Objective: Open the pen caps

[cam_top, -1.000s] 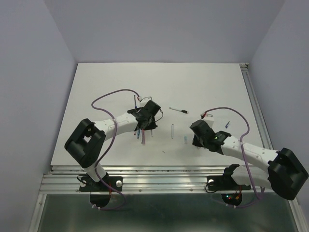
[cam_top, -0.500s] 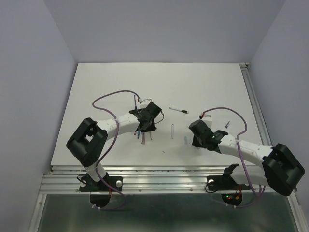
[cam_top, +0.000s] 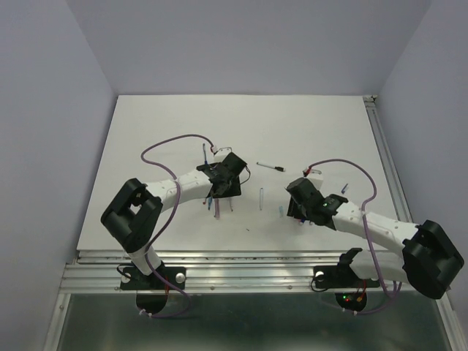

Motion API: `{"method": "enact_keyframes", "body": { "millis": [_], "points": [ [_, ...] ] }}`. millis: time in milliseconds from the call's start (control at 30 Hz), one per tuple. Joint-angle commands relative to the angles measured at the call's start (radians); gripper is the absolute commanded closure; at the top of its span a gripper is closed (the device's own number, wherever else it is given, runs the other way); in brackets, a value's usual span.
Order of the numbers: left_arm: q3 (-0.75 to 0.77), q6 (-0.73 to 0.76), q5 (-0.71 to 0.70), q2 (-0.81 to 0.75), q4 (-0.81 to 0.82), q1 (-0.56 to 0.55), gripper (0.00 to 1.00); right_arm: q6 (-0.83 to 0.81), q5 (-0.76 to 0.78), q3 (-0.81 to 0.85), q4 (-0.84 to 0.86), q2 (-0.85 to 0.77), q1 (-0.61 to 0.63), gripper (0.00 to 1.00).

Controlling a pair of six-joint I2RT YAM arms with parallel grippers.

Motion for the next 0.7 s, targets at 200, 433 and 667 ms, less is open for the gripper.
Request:
{"method": "enact_keyframes", "body": {
  "millis": [200, 433, 667],
  "points": [
    [0.060, 0.013, -0.005, -0.080, -0.018, -0.007, 0.09, 0.024, 0.037, 0.094, -0.071, -0.059, -0.004, 0.44],
    [0.051, 0.014, -0.013, -0.135, -0.018, -0.007, 0.08, 0.009, 0.064, 0.125, -0.087, -0.074, -0.005, 0.30],
    [0.011, 0.013, -0.028, -0.239, -0.009, -0.007, 0.01, -0.201, 0.084, 0.180, 0.047, -0.044, -0.004, 0.00]
  ]
}}
